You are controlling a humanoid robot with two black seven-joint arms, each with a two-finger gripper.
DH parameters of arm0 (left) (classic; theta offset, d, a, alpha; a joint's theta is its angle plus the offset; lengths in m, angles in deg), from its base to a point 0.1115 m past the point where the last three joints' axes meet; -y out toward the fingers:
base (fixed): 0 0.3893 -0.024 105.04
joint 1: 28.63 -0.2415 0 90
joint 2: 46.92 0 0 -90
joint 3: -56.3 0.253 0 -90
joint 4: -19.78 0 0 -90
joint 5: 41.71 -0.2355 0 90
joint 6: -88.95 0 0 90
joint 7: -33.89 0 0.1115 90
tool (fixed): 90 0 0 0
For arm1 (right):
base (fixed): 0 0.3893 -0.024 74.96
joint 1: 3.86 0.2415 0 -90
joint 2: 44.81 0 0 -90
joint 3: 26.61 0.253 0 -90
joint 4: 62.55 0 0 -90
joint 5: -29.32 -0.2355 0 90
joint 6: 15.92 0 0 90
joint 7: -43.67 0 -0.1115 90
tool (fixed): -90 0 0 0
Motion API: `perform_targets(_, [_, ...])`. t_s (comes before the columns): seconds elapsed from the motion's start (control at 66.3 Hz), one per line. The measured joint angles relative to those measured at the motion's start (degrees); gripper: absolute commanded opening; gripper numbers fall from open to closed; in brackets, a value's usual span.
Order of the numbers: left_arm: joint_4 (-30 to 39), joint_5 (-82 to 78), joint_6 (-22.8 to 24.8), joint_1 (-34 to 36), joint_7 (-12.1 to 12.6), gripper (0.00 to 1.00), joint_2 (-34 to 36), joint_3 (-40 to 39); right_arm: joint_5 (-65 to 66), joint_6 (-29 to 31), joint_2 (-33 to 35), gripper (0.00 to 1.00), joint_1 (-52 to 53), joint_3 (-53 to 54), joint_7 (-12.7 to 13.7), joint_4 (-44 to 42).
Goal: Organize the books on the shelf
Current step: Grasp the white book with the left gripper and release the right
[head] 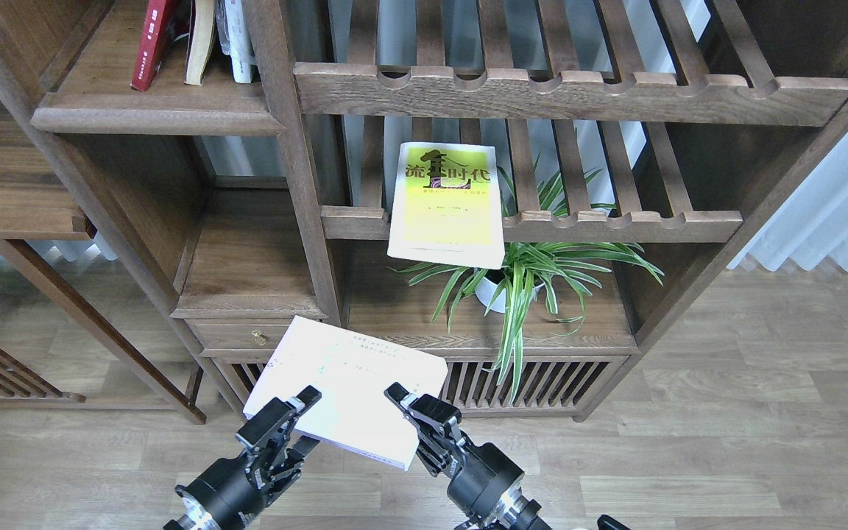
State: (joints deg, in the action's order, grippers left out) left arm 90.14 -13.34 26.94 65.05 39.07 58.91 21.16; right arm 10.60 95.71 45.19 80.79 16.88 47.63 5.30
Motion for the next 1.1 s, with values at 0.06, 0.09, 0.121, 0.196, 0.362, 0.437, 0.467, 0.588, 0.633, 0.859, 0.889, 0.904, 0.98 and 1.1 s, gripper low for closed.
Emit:
perform_targets(0.06, [0.0, 0.0, 0.0, 0.0, -0.1, 0.74, -0.4, 0.0, 0.0, 0.1, 0.0, 0.13, -0.1, -0.1, 0.0, 0.0])
perform_targets(0.09, [0.0, -0.1, 0.0, 0.1, -0.1, 0.72, -0.8, 0.1, 0.0, 0.1, 0.0, 0.13, -0.1, -0.1, 0.0, 0.0])
perform_targets(0.121, [0.0, -0.1, 0.0, 0.1, -0.1, 0.7, -1.1, 0.1, 0.0, 0.1, 0.0, 0.13, -0.1, -0.2, 0.0, 0.0])
perform_targets(0.196, [0.0, -0.1, 0.0, 0.2, -0.2, 0.61, -1.9, 0.1, 0.0, 0.2, 0.0, 0.13, -0.2, -0.2, 0.0, 0.0])
perform_targets(0.362, [-0.2, -0.1, 0.0, 0.3, -0.1, 0.28, -2.9, -0.1, 0.0, 0.2, 0.0, 0.13, -0.8, -0.3, -0.1, 0.0])
perform_targets(0.437, [-0.7, -0.1, 0.0, 0.3, 0.0, 0.1, -3.0, -0.1, 0.2, 0.2, 0.0, 0.13, -1.2, -0.7, -0.1, 0.0])
perform_targets(0.467, [-0.8, -0.1, 0.0, 0.1, 0.0, 0.06, -3.1, -0.2, 0.3, 0.1, 0.0, 0.13, -1.3, -0.8, -0.1, 0.0])
perform_targets(0.588, [-1.1, -0.1, 0.0, -0.2, 0.0, 0.02, -3.1, -0.7, 0.4, 0.2, 0.0, 0.15, -1.9, -0.8, -0.1, -0.1])
perform_targets(0.633, [-1.2, -0.3, 0.0, -0.1, 0.0, 0.02, -3.1, -0.8, 0.4, 0.2, 0.0, 0.21, -2.1, -0.8, -0.1, -0.1])
perform_targets(0.859, [-1.3, -1.6, 0.0, -0.5, -0.2, 0.02, -0.8, -3.4, 1.3, -3.7, 0.0, 0.93, -2.5, 0.0, -0.2, -0.6])
perform_targets(0.889, [-1.3, -1.8, 0.0, -0.7, -0.2, 0.02, -0.5, -3.4, 1.3, -5.4, 0.0, 0.98, -2.5, 0.4, -0.3, -0.6])
perform_targets(0.904, [-1.3, -1.9, 0.0, -0.9, -0.2, 0.01, -0.4, -3.4, 1.3, -6.0, 0.0, 0.99, -2.5, 0.6, -0.3, -0.6])
perform_targets(0.98, [-1.2, -2.0, 0.0, -1.3, -0.2, 0.01, 0.6, -3.4, 1.6, -10.0, 0.0, 0.99, -2.4, 1.6, -0.4, -0.6])
perform_targets(1.1, [-1.0, -2.1, 0.0, -1.6, -0.2, 0.01, 2.3, -3.6, 2.0, -12.1, 0.0, 0.99, -2.4, 4.7, -0.7, -0.6])
